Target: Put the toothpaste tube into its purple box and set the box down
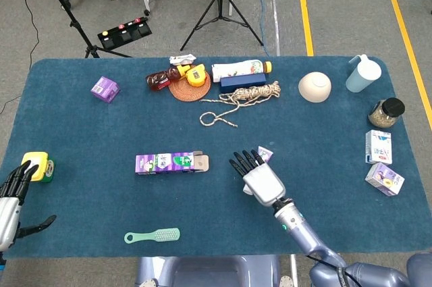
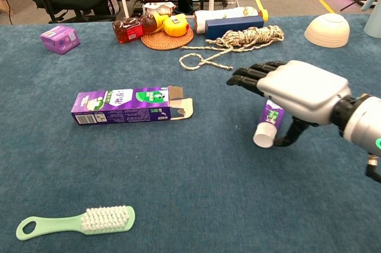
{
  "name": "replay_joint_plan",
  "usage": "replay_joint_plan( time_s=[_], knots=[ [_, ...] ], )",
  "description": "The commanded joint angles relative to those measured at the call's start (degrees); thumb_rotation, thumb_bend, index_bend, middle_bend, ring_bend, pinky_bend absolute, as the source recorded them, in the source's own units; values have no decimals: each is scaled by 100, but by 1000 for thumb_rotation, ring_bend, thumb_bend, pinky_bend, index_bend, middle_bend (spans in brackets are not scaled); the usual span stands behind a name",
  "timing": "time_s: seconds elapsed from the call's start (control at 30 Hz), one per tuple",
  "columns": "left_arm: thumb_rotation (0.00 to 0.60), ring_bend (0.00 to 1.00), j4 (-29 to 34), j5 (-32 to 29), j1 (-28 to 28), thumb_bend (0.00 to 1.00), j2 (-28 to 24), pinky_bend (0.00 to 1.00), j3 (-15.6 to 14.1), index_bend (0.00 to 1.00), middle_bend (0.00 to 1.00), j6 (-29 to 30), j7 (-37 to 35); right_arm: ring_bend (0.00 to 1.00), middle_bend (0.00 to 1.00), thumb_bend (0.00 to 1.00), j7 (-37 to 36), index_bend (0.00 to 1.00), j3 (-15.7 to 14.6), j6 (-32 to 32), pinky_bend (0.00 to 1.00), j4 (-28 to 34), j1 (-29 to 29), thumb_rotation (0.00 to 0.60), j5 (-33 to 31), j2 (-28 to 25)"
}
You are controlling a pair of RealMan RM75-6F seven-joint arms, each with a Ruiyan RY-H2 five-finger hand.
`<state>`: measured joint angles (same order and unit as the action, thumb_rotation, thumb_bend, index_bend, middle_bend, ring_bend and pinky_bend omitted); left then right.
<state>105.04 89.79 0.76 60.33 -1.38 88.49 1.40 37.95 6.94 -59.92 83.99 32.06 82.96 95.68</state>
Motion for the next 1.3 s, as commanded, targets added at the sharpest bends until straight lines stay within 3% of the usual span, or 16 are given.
replay_joint_plan(
  time_s=[0.03, 0.3, 0.8, 0.97, 1.17, 1.3],
  knots=[
    [600, 0, -4, -2, -4, 64, -4, 156, 3, 0, 0, -5, -7, 86, 44, 0, 256, 56, 222, 125, 104, 40, 213, 600, -249, 243],
    [600, 0, 3, -41, -18, 64, -5, 156, 19, 0, 0, -31, -9, 87, 44, 0, 658, 56, 602, 331, 104, -186, 620, 600, -845, 635],
    [600, 0, 26, -141, -60, 63, 49, 156, 45, 0, 0, -120, 134, 91, 53, 0, 866, 56, 921, 212, 104, -826, 1060, 600, -1254, 783],
    [600, 0, 37, -176, -65, 64, 58, 156, 51, 0, 0, -138, 169, 108, 90, 0, 894, 57, 903, 243, 107, -516, 1052, 600, -1470, 551],
    [600, 0, 40, -207, -80, 65, 68, 156, 46, 0, 0, -183, 205, 151, 151, 0, 1001, 68, 893, 338, 128, 475, 889, 600, -2295, 37],
    [600, 0, 52, -196, -90, 63, 66, 156, 30, 0, 0, -210, 232, 185, 184, 0, 1031, 113, 829, 246, 152, 780, 820, 600, -2681, -186]
  ],
)
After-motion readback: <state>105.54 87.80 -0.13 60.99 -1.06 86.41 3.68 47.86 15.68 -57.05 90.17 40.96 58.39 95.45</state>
